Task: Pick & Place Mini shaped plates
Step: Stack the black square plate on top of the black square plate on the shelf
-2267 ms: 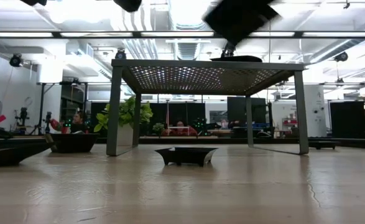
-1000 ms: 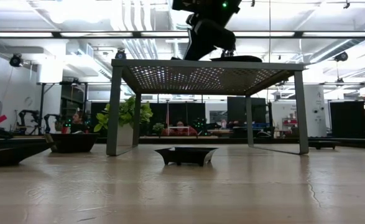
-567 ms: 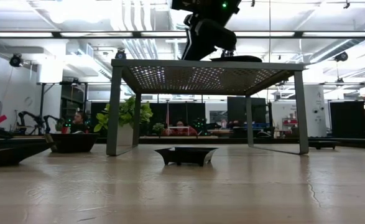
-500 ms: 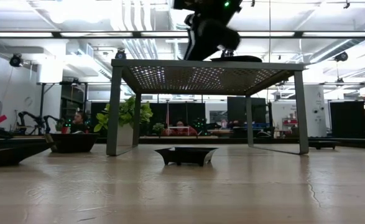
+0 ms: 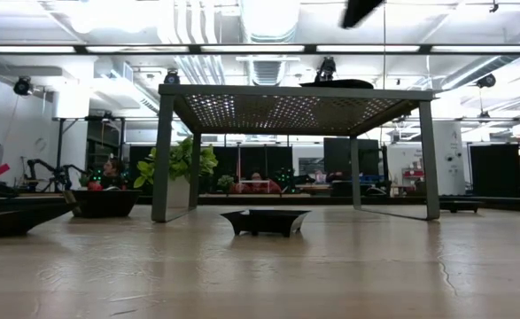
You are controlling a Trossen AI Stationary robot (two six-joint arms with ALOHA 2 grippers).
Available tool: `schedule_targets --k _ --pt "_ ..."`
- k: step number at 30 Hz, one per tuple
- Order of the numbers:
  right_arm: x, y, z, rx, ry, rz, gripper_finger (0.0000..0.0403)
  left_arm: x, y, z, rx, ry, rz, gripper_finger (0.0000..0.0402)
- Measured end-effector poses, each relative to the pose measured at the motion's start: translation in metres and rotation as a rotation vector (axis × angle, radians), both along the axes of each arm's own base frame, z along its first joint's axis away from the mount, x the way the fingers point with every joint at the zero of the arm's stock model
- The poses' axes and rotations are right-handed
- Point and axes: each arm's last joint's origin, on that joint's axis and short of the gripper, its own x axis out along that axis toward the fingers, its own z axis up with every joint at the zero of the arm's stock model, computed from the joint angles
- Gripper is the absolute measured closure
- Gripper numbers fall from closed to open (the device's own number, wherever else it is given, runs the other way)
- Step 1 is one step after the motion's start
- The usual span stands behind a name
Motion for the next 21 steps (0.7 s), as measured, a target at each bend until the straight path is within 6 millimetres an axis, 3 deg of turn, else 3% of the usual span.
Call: schedule_targets --k 8,13,21 --pt "-0.036 0.004 0.004 0.023 0.103 -0.12 0.0314 0.0 0.0 0.0 0.022 -0.009 0.002 0.0323" --pt "-0.047 0.009 -0.011 0.012 0.15 -0.131 0.0324 0.0 0.0 -0.001 0.027 0.003 0.002 0.0323" --pt "-0.072 0.0 -0.057 -0.012 0.231 -0.223 0.032 0.0 0.0 -0.003 0.041 0.017 0.002 0.0323"
